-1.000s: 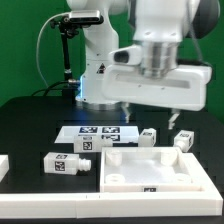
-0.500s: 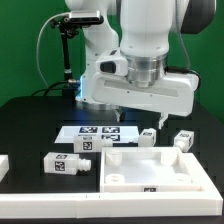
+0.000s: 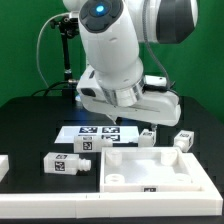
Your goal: Assemble one leg
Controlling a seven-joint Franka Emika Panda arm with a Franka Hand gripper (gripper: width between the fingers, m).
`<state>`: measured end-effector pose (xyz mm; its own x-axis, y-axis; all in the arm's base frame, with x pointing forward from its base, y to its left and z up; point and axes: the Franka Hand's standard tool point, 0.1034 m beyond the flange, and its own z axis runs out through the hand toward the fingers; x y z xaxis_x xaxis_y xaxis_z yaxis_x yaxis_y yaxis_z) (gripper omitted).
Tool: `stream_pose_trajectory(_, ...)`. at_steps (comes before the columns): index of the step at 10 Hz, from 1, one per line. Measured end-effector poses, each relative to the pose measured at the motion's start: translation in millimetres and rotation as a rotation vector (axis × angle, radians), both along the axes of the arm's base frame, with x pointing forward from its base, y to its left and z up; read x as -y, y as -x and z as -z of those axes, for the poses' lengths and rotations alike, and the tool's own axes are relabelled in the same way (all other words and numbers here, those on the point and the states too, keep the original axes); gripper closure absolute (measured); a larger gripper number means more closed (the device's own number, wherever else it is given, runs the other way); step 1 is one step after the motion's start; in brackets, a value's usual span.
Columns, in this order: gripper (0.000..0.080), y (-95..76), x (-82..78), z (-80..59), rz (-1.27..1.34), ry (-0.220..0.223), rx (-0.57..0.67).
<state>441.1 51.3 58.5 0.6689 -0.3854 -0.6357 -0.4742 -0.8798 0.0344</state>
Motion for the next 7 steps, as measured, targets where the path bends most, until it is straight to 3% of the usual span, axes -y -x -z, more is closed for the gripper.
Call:
stream_pose_trajectory(3, 0.015, -1.8, 2.0, 2.3, 0.013, 0.005, 0.009)
stream_pose_trajectory(4, 0.015, 2.1, -3.5, 3.9, 0.04, -0.027, -0.013)
stream_pose_trajectory(5, 0.015, 0.2, -9.4, 5.6, 0.053, -0.03, -0.013)
stream_pose_trajectory(7, 0.015, -2.9, -36.1, 2.7, 0.048, -0.018, -0.001)
